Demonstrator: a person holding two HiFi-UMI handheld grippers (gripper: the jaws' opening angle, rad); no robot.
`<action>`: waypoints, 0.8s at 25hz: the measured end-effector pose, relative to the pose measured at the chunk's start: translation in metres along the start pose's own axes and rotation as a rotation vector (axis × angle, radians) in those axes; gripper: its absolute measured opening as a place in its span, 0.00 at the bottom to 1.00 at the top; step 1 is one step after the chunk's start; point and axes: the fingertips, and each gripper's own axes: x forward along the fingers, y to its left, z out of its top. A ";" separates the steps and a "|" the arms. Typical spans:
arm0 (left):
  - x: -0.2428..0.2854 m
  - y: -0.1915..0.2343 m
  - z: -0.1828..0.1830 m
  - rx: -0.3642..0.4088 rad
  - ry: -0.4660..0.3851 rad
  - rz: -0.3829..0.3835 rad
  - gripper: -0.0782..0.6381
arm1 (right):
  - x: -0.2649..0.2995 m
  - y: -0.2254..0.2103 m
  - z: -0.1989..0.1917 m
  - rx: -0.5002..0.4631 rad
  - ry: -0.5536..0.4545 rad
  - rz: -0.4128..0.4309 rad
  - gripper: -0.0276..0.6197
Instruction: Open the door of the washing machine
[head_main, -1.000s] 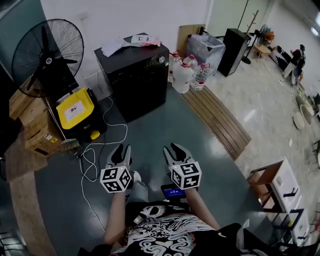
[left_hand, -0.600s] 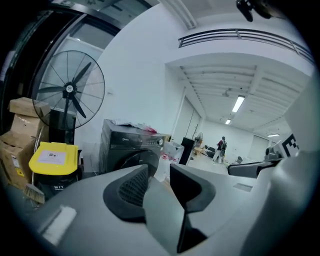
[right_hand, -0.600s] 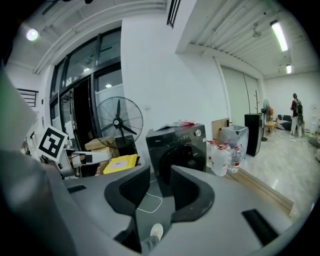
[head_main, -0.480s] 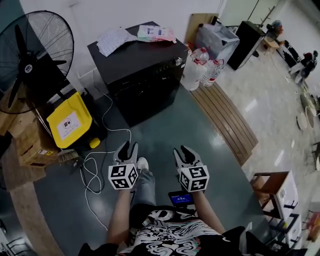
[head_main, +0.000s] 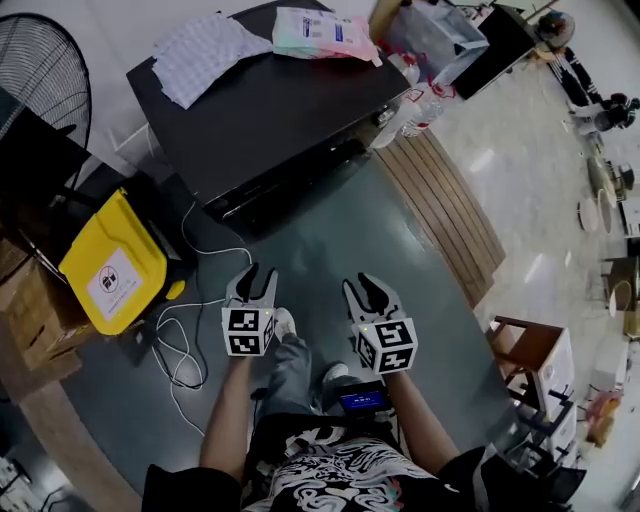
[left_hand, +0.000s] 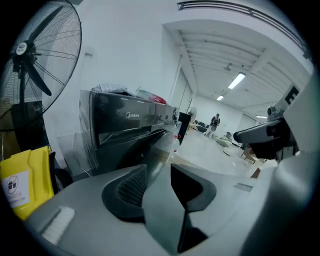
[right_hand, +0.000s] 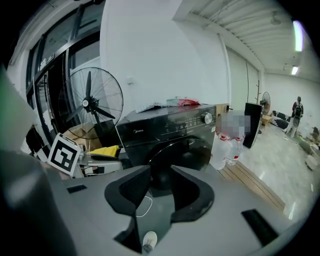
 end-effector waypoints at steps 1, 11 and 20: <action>0.011 0.006 -0.002 0.007 0.008 -0.003 0.32 | 0.007 0.000 0.000 0.002 0.010 0.005 0.24; 0.108 0.047 -0.025 0.059 0.102 -0.004 0.34 | 0.064 -0.009 -0.016 0.003 0.075 0.068 0.23; 0.174 0.063 -0.044 0.127 0.180 0.005 0.38 | 0.091 -0.040 -0.038 0.041 0.106 0.064 0.23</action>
